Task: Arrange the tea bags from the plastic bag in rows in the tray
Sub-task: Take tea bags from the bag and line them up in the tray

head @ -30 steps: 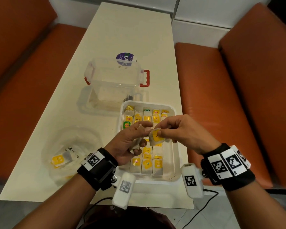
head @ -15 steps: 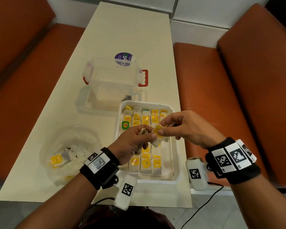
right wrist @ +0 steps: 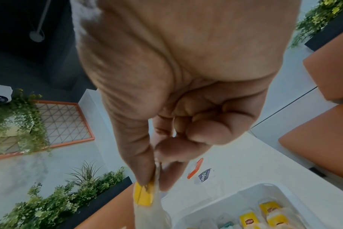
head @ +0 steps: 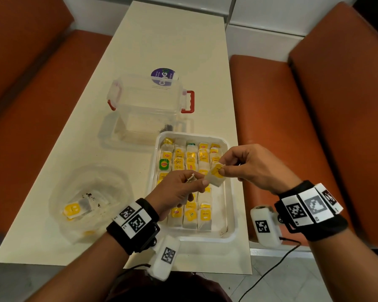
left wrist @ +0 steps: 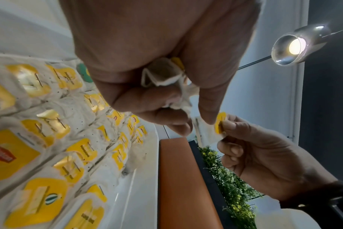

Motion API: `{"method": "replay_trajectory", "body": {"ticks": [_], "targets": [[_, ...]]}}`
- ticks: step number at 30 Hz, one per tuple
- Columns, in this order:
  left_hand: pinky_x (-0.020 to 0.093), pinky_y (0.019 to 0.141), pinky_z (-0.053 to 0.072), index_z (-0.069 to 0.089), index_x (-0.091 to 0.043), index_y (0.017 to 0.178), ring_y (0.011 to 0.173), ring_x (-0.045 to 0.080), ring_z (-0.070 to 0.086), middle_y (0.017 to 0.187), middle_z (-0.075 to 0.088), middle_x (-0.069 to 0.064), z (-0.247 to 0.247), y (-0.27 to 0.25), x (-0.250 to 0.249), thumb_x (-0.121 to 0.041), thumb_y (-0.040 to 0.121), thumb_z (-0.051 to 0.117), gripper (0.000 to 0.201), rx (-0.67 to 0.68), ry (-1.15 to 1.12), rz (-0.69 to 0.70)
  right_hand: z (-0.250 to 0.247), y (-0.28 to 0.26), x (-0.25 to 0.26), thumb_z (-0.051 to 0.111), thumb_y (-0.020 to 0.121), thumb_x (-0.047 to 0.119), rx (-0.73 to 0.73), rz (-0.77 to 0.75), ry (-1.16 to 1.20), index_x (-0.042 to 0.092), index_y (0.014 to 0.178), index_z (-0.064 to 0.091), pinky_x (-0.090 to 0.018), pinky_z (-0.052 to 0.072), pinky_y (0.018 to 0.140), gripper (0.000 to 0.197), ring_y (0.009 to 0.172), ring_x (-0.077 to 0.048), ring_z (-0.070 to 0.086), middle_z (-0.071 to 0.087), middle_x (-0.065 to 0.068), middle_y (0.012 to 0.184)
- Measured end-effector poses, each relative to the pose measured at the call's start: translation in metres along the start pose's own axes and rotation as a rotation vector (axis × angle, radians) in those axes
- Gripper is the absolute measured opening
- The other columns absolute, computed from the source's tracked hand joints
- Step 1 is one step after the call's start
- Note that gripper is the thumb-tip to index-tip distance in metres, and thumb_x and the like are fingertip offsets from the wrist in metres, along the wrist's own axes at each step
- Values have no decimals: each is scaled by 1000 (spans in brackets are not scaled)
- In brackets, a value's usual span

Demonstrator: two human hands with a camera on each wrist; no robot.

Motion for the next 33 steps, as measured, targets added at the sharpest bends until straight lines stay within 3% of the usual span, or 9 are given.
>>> {"method": "replay_trajectory", "body": {"ticks": [3,7,10,14,16,19,24,30,33], "targets": [[19,42,29,74,-10,102,53,8,48,79,62,0,-7,-3,7,-37,92,67,30,-45,26,-54,-5,3,-8,80,84,16,-12,9,-51,19,89,76,-13,45,52,7,57,-2,56,69,3,73],[20,44,28,74,-14,101,55,9,47,75,58,-3,-11,-10,13,-48,99,52,41,-68,-10,-111,-10,9,-18,80,84,17,-23,19,-108,19,90,76,-12,45,52,7,56,-2,55,70,-2,76],[22,44,25,74,-14,102,53,9,47,70,56,-5,-12,-14,16,-53,100,45,49,-87,-82,-175,-9,14,-28,79,84,17,-15,29,-123,21,89,76,-12,46,52,7,58,-4,57,70,2,74],[22,45,23,66,-19,84,51,11,47,64,52,-4,-12,-20,22,-68,93,43,54,-84,-192,-266,2,22,-48,79,84,18,11,66,-254,25,86,75,-10,42,51,8,58,-2,56,67,11,70],[22,46,20,60,-23,75,50,13,47,63,52,-3,-12,-22,26,-74,91,39,57,-66,-252,-312,10,26,-61,79,83,26,26,100,-360,33,83,73,-18,44,59,10,68,-4,60,68,13,74],[17,41,19,55,-22,74,51,14,45,66,50,-1,-13,-23,30,-60,96,33,49,-43,-318,-358,22,31,-75,77,83,33,65,147,-474,39,84,69,-23,43,62,10,78,-6,62,69,16,83],[16,38,20,54,-22,72,52,14,43,68,48,-1,-16,-22,32,-30,85,37,22,-25,-311,-347,28,38,-79,73,85,37,88,176,-627,40,89,69,-19,34,53,5,75,-1,57,65,21,82],[18,38,24,56,-21,77,54,13,44,73,53,0,-18,-21,31,-24,93,45,20,-33,-278,-307,34,50,-83,72,84,40,86,197,-674,41,85,69,-21,35,53,4,77,-2,58,65,21,81],[18,39,25,62,-19,92,55,12,46,77,58,1,-18,-21,27,-23,97,48,16,-37,-267,-280,37,56,-86,72,85,38,86,201,-706,42,81,67,-21,35,52,7,79,-5,60,64,20,82]]}}
Point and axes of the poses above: each hand's wrist, its own y-axis towards the middle knuckle, its own z-axis out of the palm, x = y × z, the point moved 8 cm from there along y, towards the middle knuckle
